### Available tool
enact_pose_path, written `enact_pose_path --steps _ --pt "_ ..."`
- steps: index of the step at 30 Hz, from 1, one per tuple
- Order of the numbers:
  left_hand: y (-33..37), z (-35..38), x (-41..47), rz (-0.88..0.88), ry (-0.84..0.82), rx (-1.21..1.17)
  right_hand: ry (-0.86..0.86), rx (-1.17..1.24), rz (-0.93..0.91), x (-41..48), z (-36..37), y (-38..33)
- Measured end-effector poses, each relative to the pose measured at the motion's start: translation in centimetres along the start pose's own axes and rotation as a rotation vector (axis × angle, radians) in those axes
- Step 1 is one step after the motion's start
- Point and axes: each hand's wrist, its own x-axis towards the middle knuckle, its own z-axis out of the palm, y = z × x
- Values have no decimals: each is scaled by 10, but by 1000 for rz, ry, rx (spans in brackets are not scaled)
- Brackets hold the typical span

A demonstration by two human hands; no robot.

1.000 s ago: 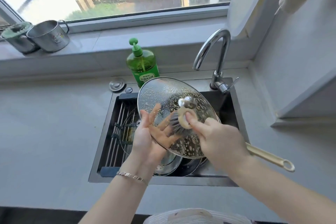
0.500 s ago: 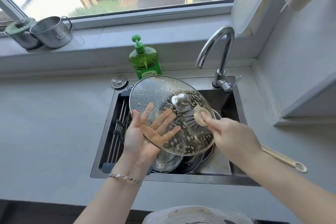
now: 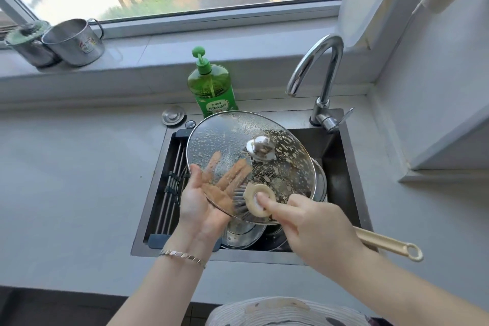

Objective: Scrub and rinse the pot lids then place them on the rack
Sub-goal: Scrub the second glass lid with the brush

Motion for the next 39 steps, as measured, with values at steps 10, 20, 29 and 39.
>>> enact_pose_path --steps 10,20,29,39 --pt "11 0 2 100 -5 -23 4 -45 97 0 -7 33" --pt "10 -8 -3 81 -44 -17 -20 -9 334 17 -9 65" --pt "11 -8 -9 28 -109 41 20 108 357 28 -16 66" --pt "7 -7 -13 -23 -170 42 9 81 477 29 -26 83"
